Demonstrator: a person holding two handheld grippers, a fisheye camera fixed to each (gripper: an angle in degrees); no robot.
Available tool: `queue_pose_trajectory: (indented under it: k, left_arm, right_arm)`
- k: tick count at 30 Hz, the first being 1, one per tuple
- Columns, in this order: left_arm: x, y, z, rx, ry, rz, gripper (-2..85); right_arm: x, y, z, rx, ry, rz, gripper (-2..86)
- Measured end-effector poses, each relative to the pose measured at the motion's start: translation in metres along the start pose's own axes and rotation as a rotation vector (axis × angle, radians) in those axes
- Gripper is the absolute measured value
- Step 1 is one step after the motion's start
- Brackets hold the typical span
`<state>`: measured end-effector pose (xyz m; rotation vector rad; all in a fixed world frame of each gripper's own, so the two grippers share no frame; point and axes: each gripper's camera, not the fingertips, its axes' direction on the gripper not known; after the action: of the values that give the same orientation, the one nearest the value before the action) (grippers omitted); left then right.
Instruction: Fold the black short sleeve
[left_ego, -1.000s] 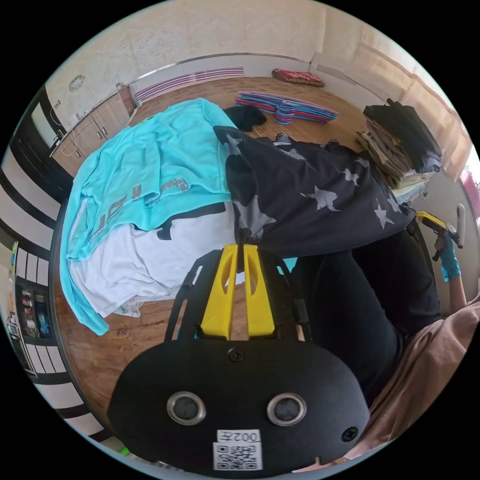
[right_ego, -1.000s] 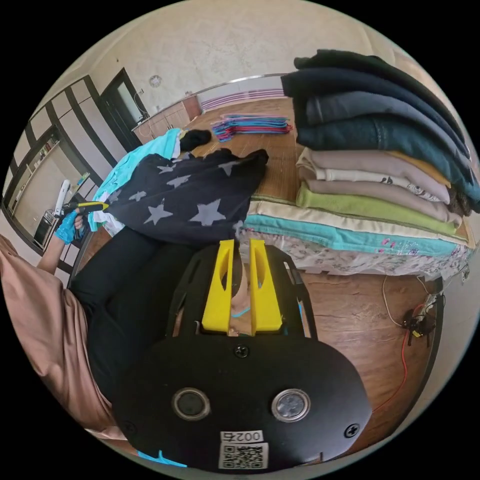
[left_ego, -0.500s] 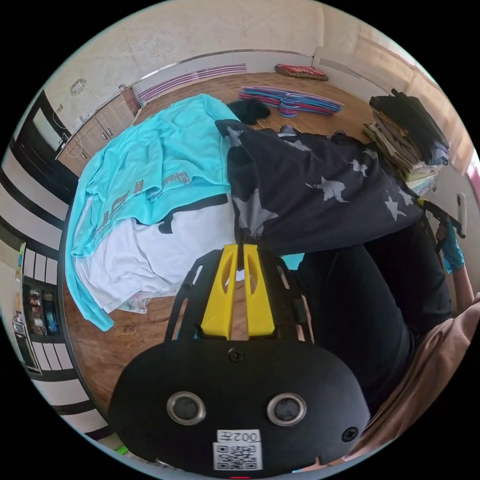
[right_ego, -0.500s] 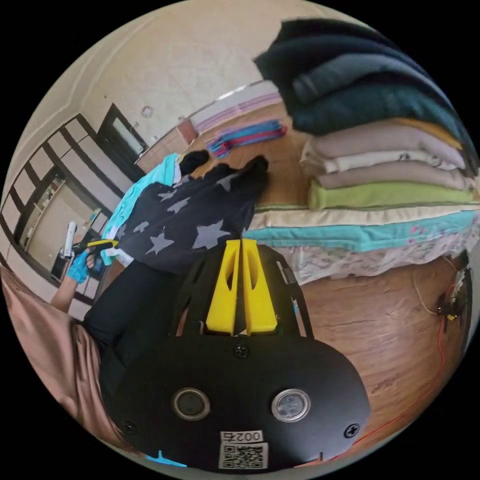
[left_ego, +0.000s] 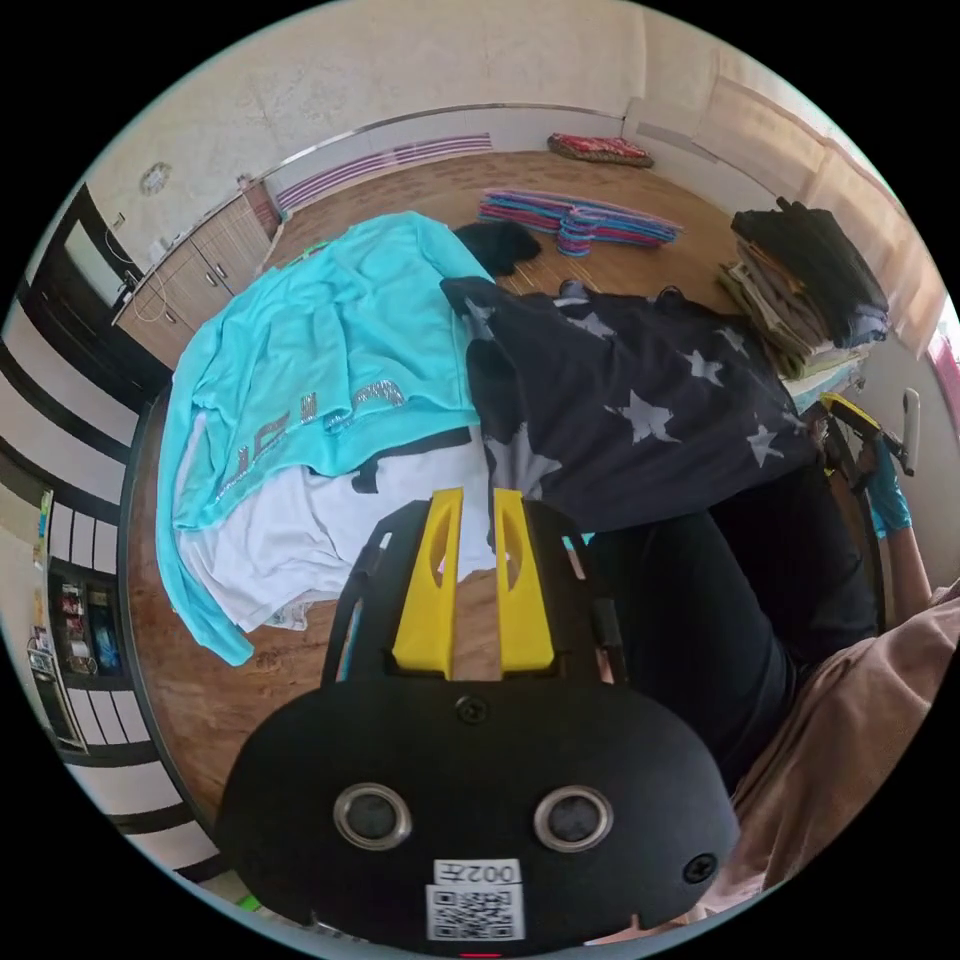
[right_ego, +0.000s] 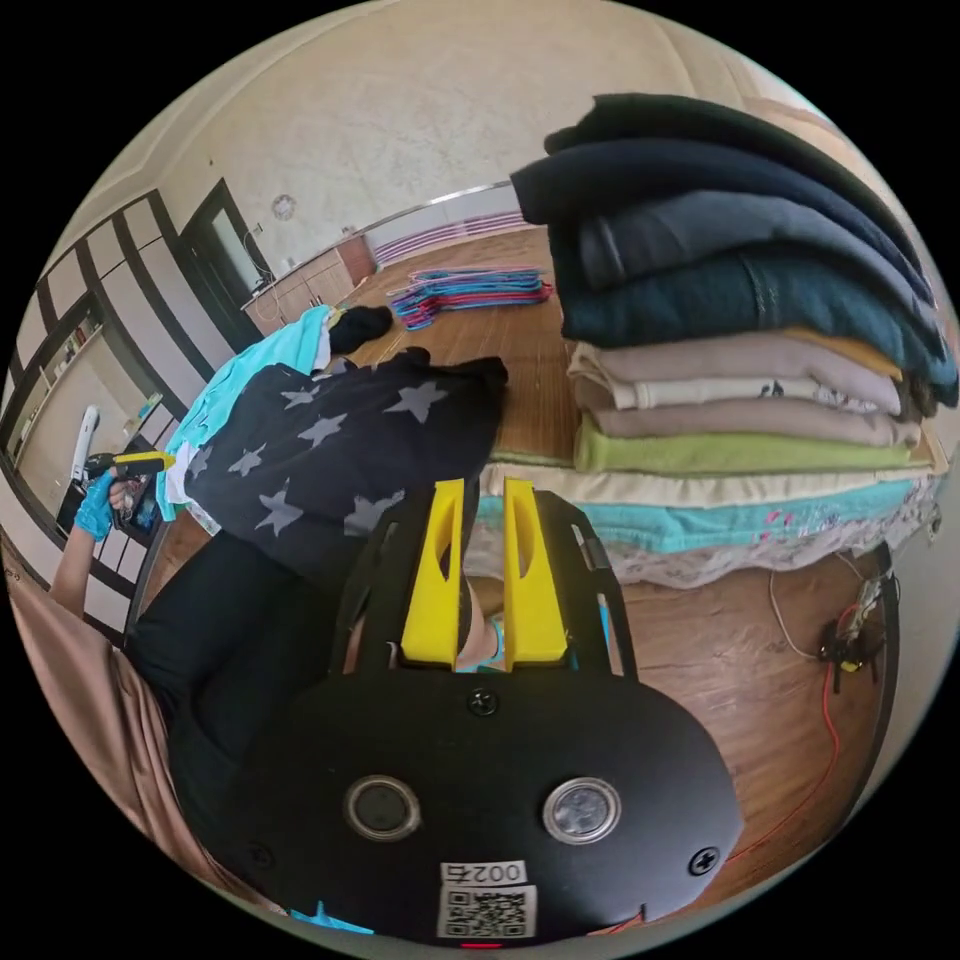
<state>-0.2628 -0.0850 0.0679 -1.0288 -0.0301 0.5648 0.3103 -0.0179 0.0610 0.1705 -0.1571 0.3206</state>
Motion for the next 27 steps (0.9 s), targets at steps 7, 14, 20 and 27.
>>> queue_pose_trajectory:
  k: [7,14,20,27]
  left_arm:
    - [0.003,-0.065,0.024,0.095,0.03,0.042,6.0]
    - [0.006,-0.141,0.064,0.136,-0.012,0.007,6.7]
    - [0.013,-0.18,0.099,0.057,-0.054,0.053,3.3]
    - [0.024,-0.185,0.078,0.159,-0.165,0.068,-0.9]
  right_arm:
    - [-0.026,-0.06,0.059,0.041,0.06,-0.011,8.1]
    - [-0.045,-0.111,0.121,-0.008,0.232,-0.004,10.4]
    - [-0.05,-0.146,0.152,-0.082,0.202,0.007,7.5]
    - [-0.075,-0.177,0.143,0.027,0.323,-0.087,0.2]
